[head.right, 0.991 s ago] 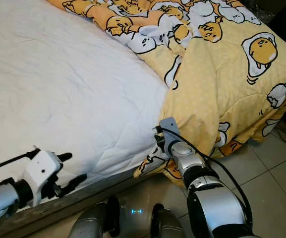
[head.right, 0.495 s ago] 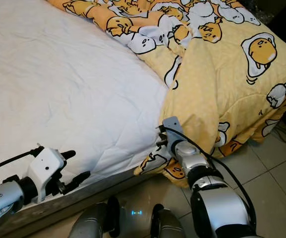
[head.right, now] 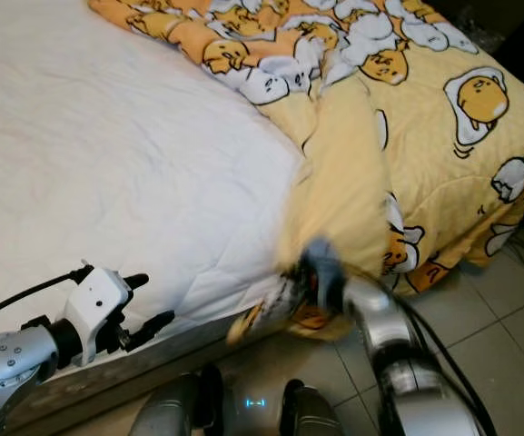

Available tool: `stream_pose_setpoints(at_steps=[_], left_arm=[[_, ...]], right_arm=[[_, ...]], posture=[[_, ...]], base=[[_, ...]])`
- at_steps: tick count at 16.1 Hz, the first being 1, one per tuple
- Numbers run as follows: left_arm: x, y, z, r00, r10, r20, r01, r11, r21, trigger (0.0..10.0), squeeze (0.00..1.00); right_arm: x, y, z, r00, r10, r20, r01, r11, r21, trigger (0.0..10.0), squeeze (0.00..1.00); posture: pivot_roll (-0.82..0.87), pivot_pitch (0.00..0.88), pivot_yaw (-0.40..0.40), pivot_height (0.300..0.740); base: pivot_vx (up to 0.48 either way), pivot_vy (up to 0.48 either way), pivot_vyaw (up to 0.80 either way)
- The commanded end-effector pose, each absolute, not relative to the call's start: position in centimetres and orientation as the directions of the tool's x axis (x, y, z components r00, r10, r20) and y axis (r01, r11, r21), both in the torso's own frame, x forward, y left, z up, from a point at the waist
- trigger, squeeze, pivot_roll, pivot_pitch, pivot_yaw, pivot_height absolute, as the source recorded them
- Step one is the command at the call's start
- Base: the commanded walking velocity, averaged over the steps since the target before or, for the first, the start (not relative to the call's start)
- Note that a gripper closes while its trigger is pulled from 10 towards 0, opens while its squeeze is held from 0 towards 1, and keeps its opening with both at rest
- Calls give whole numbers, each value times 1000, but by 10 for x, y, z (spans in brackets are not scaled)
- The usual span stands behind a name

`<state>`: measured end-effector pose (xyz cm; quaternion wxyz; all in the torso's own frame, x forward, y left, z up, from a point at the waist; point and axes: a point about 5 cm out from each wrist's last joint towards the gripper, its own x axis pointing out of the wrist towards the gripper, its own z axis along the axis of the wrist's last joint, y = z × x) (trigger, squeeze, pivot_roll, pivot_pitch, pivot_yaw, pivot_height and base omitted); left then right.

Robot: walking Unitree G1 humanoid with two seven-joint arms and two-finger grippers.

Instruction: Clean up the room

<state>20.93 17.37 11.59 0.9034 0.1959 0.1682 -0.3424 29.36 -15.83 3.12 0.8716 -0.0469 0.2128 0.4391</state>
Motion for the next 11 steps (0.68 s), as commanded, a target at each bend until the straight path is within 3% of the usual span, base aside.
stream_pose_setpoints(at_steps=[1,2,3,5,7,9,10,11], left_arm=[[207,173,112,693,-560,-454,698,678,230,10000,0],[207,173,112,691,-563,-453,701,674,231,10000,0],[207,172,112,690,-565,-453,703,673,231,10000,0],[208,172,112,686,-569,-453,707,668,232,10000,0],[208,172,112,685,-571,-453,709,665,234,10000,0],[210,173,113,684,-572,-454,711,662,237,10000,0],[210,173,113,683,-573,-453,712,661,239,10000,0],[211,173,113,683,-573,-453,713,659,241,10000,0]], right_arm=[[277,-152,29,384,830,-405,-868,473,148,0,0],[249,-153,23,208,881,-425,-927,315,201,0,0],[228,-154,18,84,890,-449,-947,211,242,0,0],[178,-163,3,-218,813,-539,-934,-14,356,0,0],[169,-166,-3,-262,793,-550,-919,-31,393,0,0],[173,-161,-13,-204,801,-563,-934,13,357,0,0],[177,-159,-11,-155,798,-582,-951,39,307,2980,0],[189,-157,-10,-36,792,-609,-968,124,218,10000,0]], posture=[[117,186,60,740],[116,185,63,740],[116,185,63,740],[118,185,69,740],[118,186,72,740],[119,187,75,740],[120,186,75,740],[121,185,76,740]], base=[[0,0,0],[0,0,0],[0,0,0],[0,0,0],[0,0,0],[0,0,0],[0,0,0],[0,0,0]])
